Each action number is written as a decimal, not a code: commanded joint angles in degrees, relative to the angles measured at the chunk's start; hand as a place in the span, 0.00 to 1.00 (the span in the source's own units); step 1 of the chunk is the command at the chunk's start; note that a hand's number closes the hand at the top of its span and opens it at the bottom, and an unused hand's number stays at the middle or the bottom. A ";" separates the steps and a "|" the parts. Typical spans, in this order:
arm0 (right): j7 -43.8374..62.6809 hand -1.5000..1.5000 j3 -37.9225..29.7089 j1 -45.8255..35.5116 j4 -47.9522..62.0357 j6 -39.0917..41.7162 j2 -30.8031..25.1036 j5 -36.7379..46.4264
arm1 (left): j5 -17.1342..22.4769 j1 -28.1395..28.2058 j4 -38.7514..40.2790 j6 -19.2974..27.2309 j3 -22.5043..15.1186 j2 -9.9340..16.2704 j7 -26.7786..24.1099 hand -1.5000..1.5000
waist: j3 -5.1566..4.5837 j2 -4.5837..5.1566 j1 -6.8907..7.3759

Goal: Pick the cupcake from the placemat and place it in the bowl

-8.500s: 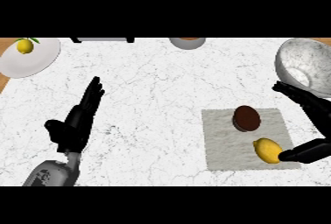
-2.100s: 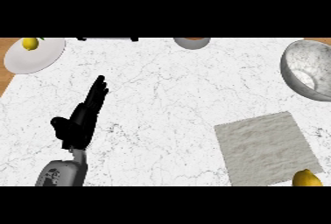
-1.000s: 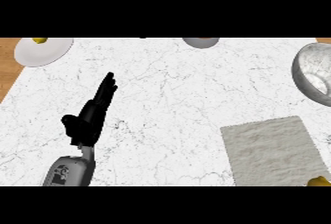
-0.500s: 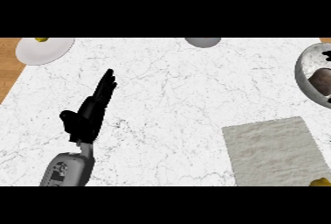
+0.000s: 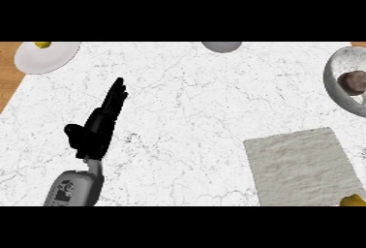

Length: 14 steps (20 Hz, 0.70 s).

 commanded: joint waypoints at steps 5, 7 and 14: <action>0.35 0.00 -4.22 -1.05 4.02 16.67 -5.31 -4.85 | -1.04 0.89 -0.40 0.70 -0.95 -0.71 -0.61 0.50 | 0.04 -0.04 -0.29; 2.42 0.00 -4.98 -1.22 4.69 19.53 -6.63 -5.84 | 0.16 1.24 0.61 -0.80 0.16 0.40 -1.81 0.50 | 0.07 0.21 -0.25; 1.69 0.00 -5.91 2.66 2.72 25.54 -6.26 -7.88 | 0.99 0.07 0.56 0.07 1.83 0.34 -0.45 0.50 | 0.37 0.28 -0.94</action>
